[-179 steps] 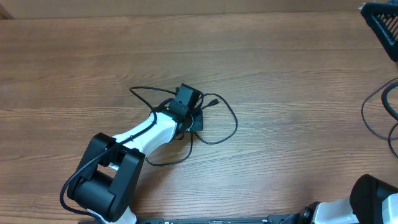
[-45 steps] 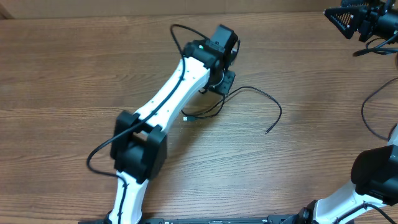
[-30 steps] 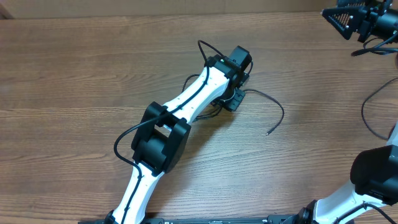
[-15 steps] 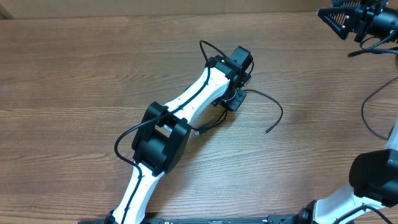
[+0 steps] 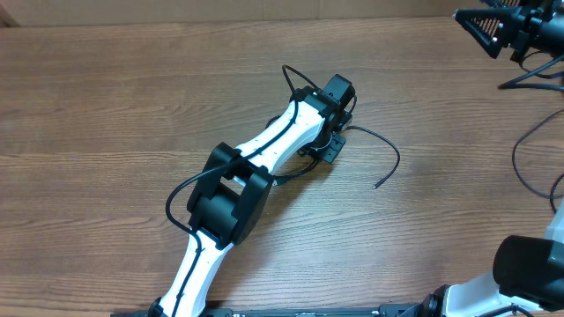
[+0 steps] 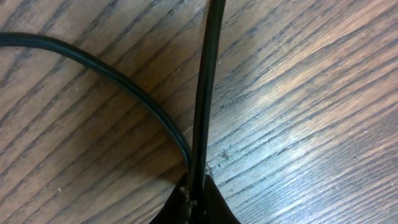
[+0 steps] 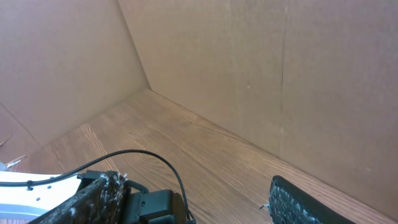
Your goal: Untangle cables
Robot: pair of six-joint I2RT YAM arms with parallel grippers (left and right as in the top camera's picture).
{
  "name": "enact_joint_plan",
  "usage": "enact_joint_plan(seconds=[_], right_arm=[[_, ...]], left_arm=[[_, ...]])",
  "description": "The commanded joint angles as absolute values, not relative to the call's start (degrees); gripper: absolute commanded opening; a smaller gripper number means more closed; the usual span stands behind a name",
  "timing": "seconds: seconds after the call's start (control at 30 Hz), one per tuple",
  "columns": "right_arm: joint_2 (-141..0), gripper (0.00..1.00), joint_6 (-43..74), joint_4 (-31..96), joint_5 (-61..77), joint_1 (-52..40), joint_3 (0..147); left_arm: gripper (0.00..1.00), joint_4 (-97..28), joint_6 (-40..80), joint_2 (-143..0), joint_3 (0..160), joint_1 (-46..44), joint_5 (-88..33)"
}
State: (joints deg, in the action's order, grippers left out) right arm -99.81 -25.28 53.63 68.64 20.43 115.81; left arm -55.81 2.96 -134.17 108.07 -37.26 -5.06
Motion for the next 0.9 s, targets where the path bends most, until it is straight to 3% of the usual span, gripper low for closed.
enact_joint_plan(seconds=[0.0, 0.07, 0.17, 0.63, 0.87], right_arm=[[-98.5, 0.75, -25.1, 53.7, 67.4, 20.4, 115.9], [-98.5, 0.75, -25.1, 54.1, 63.3, 20.4, 115.9], [-98.5, 1.0, -25.0, 54.7, 56.3, 20.4, 115.9], [-99.0, 1.0, -25.1, 57.1, 49.5, 20.4, 115.9], [-100.5, 1.0, -25.1, 62.2, 51.3, 20.2, 115.8]], left_arm=[[0.04, -55.8, 4.3, -134.8, 108.7, -36.9, -4.3], [0.04, -56.9, 4.9, -134.8, 110.8, -36.7, -4.3], [0.04, -60.2, 5.2, -134.8, 116.7, -36.2, -4.3], [0.04, -80.4, 5.2, -134.8, 161.1, -33.6, -4.5], [0.04, -77.1, 15.4, -134.7, 174.5, -33.1, -0.6]])
